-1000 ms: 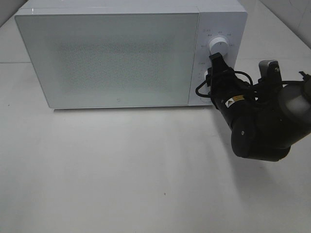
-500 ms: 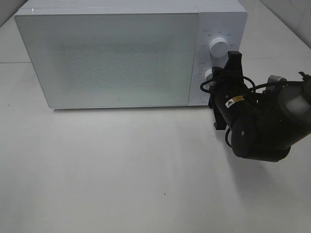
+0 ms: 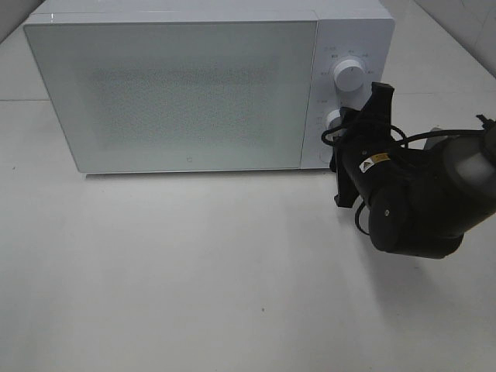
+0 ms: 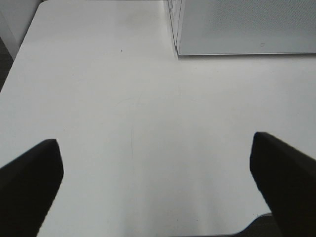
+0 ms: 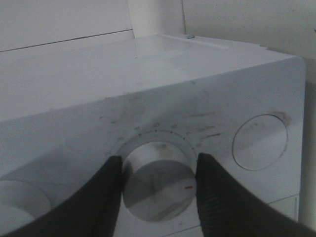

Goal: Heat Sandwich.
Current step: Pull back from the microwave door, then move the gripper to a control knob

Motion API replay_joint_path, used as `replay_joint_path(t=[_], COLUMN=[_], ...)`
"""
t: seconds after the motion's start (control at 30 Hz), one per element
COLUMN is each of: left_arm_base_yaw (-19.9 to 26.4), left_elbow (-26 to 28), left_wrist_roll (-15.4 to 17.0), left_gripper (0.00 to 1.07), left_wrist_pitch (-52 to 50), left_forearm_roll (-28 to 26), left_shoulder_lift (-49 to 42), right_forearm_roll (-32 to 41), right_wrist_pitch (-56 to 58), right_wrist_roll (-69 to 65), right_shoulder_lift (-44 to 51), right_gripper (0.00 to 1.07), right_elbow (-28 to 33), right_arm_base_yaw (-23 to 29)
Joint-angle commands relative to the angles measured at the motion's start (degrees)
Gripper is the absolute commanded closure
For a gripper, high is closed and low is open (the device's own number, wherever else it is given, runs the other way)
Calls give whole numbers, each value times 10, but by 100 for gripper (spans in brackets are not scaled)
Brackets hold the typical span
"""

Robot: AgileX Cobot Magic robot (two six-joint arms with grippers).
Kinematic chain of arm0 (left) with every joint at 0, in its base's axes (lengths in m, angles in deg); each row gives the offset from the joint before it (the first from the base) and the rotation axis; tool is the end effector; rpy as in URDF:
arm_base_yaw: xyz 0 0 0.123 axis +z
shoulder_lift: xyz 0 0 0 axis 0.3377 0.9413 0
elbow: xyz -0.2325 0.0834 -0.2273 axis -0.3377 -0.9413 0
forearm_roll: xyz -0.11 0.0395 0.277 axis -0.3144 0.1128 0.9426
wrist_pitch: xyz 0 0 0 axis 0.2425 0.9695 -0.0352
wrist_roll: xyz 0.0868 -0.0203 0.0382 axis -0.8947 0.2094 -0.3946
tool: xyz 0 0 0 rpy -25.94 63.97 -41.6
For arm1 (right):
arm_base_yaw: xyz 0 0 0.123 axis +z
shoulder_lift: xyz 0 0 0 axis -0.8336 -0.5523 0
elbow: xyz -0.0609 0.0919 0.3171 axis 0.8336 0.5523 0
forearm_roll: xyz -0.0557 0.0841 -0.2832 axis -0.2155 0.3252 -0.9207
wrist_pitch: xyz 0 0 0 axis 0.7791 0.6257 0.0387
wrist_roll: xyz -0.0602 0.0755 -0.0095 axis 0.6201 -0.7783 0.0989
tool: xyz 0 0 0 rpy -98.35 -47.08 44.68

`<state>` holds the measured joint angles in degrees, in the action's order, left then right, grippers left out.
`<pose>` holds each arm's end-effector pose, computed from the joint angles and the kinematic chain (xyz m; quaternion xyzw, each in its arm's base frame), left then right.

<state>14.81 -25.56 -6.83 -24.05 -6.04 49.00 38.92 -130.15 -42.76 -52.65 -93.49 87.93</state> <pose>-0.0114 0.0010 0.3024 0.0141 0.8532 -0.0362 0.5201 0.3473 0.1544 0.1124 0.5562 0.4939 0.5041 0.4389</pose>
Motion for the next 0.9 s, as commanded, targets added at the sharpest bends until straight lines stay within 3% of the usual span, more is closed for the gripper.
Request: replay_joint_path(t=[0.03,0.27,0.43,0.57,0.6,0.73,0.9], left_arm_base_yaw=[2,2,2,2,2,2,2], left_elbow=[0,0,0,0,0,0,0], left_wrist_roll=[3,3,3,3,3,3,3], left_gripper=[9,9,9,9,9,9,9], left_wrist_pitch=[-7,-7,-7,-7,-7,-7,-7], left_forearm_roll=[0,0,0,0,0,0,0], left_shoulder_lift=[-9,-9,-9,-9,-9,-9,-9], right_forearm_roll=[-15,-17,-17,-15,-15,-14,-18], right_wrist_pitch=[-33,-33,-33,-34,-34,-34,-33], right_wrist_roll=[22,24,23,23,23,23,23], right_shoulder_lift=[2,2,2,2,2,2,2], right_gripper=[93,90,77,52,52,33,31], right_elbow=[-4,-4,-4,-4,-4,-4,-4], right_arm_base_yaw=[-1,-1,-1,-1,-1,-1,-1])
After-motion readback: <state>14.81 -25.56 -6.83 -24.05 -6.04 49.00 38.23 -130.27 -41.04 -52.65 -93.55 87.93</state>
